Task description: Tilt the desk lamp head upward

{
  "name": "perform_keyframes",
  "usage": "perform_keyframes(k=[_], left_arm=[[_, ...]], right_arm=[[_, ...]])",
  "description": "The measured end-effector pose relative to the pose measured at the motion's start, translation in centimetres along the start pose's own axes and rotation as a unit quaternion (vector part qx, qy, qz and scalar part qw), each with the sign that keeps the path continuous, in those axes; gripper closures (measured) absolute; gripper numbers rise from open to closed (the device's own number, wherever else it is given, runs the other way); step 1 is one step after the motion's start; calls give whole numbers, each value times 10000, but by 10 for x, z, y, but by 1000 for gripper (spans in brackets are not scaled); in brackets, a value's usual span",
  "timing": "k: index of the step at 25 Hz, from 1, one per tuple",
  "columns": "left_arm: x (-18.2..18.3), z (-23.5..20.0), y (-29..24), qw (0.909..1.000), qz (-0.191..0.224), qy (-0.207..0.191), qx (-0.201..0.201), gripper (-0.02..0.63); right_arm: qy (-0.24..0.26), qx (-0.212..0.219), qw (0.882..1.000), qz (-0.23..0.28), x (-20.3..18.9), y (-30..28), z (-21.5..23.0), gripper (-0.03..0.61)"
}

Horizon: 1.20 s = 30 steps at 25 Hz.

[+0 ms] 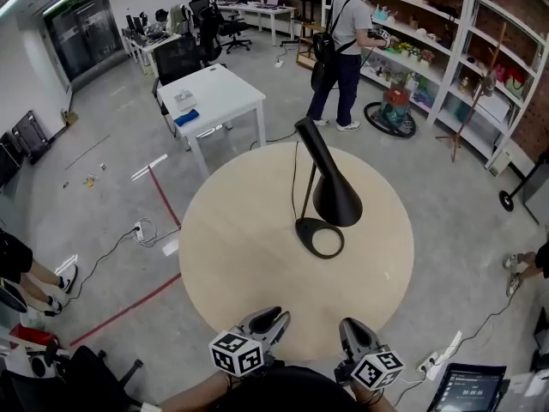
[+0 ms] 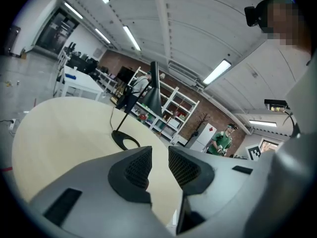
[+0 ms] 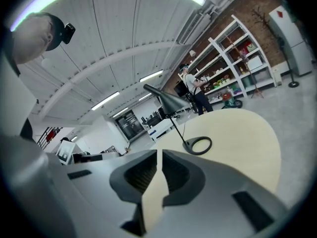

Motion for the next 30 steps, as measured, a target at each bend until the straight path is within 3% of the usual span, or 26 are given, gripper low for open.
perform_keyframes(k=[4, 8, 11, 15, 19, 22, 26, 28, 30], left_arm=[[29, -17, -14, 9999, 39, -26, -107, 505], [71, -34, -24, 9991, 387, -40, -188, 505], [112, -35, -34, 9932, 853, -547, -571, 505], [166, -17, -59, 9712, 1308, -1729, -983, 505], [223, 12, -81, 9457, 1720, -2611, -887, 503], [271, 37, -93, 9285, 1902, -3085, -807, 460], [325, 69, -108, 9006, 2017, -3785, -697, 460], [341, 77, -119, 8933, 1959, -3993, -650, 460], [351, 78, -133, 8947, 1828, -4032, -595, 460]], right_arm=[[-25, -147, 9998, 95, 16, -25, 2, 558], [-62, -176, 9994, 295, 36, -50, 3, 558], [-142, -257, 9982, 516, 52, -67, 10, 558], [-72, -293, 9976, 629, 72, -90, 22, 558], [-177, -13, 9977, 658, 84, -108, 45, 557], [-740, 232, 9933, 858, 94, -120, 65, 488], [-1409, 466, 9818, 1183, 104, -135, 85, 459], [-1480, 559, 9796, 1236, 106, -143, 88, 457], [-1467, 595, 9789, 1289, 111, -151, 89, 457]])
Point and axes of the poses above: the fingertips, and each gripper's own axes: y backward along the fingers, z to its right, x out of its top, the point moved 6 cm from there along y, backward along the fingers, and after that the axes turned 7 degrees about y, right-handed, at the moved point
